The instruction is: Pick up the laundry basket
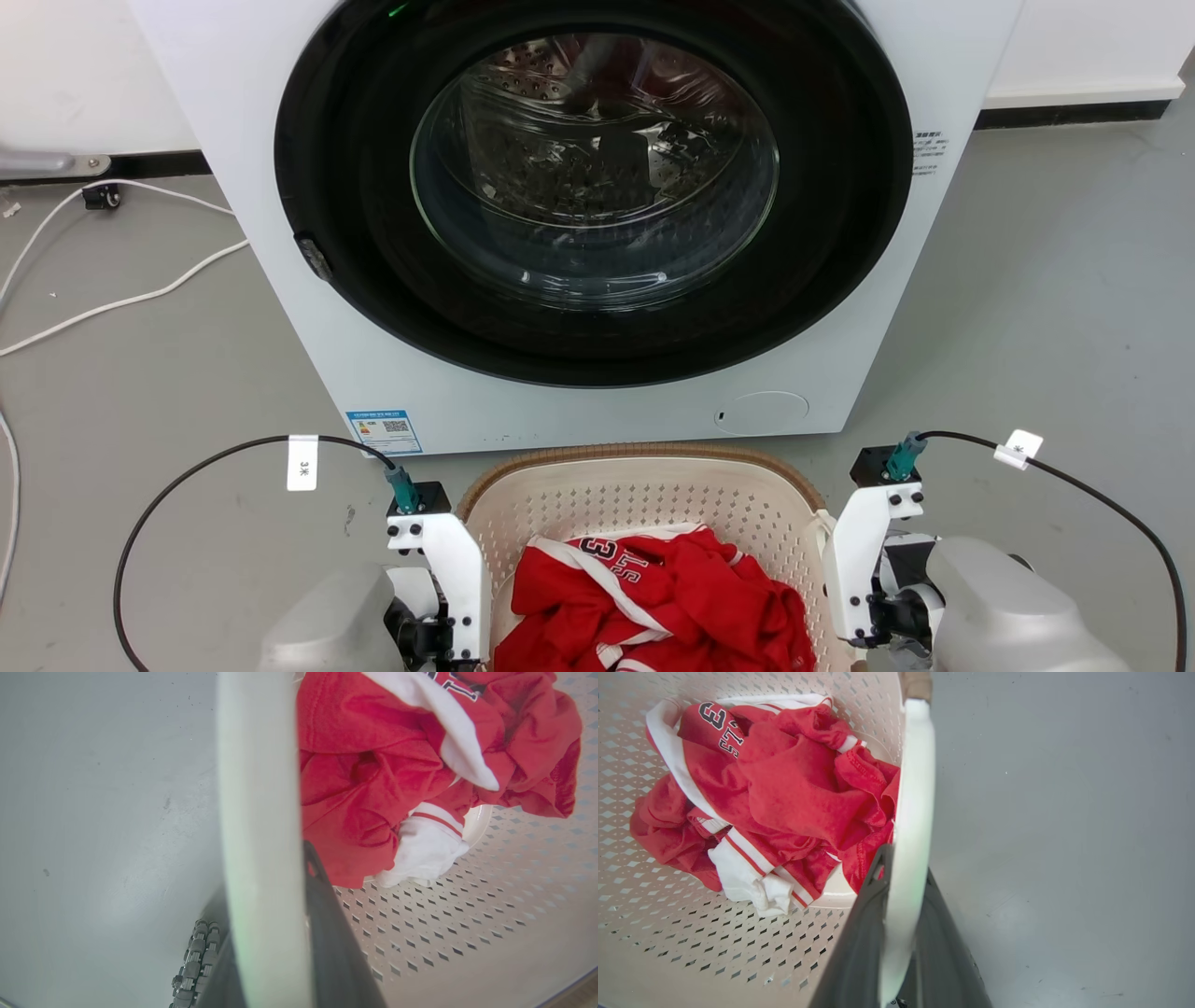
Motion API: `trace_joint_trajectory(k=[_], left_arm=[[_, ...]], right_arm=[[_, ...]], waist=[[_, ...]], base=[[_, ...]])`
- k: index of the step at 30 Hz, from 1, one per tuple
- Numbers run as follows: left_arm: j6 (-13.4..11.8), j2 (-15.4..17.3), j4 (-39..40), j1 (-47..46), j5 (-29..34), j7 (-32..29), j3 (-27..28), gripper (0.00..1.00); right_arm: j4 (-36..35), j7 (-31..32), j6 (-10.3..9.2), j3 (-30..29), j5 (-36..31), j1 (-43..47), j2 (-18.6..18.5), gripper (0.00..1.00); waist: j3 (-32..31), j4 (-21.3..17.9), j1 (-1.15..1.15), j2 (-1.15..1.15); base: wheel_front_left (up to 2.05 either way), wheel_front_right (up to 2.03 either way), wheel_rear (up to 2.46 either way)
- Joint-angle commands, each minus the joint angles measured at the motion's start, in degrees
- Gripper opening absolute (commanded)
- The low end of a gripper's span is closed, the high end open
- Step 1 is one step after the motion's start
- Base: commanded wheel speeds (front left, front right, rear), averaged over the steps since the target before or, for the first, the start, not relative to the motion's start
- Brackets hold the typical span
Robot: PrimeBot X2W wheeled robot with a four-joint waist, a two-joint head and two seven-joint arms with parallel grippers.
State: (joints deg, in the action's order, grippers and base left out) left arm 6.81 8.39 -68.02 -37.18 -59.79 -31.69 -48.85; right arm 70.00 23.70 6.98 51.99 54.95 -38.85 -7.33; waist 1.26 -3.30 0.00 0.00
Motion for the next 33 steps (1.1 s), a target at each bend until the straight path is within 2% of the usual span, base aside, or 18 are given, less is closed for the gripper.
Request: trace_joint_trajectory(k=[1,33], left_arm=[[1.18,-2.62,1.57,-0.12,-1.00,0.35,-0.05,0.00],[1.19,-2.51,1.09,-1.06,-4.75,1.96,-3.17,0.00]], right_arm=[[-0.92,-0.53,0.92,0.32,0.55,0.44,2.59,0.00],[0.03,-2.19,0.93,2.85,2.69,-0.95,2.75,0.00]], waist=[[0.02,0.03,0.00,0.00],[0.35,0.00,0.00,0.00]], base=[[0.00,0.00,0.00],[0.00,0.00,0.00]])
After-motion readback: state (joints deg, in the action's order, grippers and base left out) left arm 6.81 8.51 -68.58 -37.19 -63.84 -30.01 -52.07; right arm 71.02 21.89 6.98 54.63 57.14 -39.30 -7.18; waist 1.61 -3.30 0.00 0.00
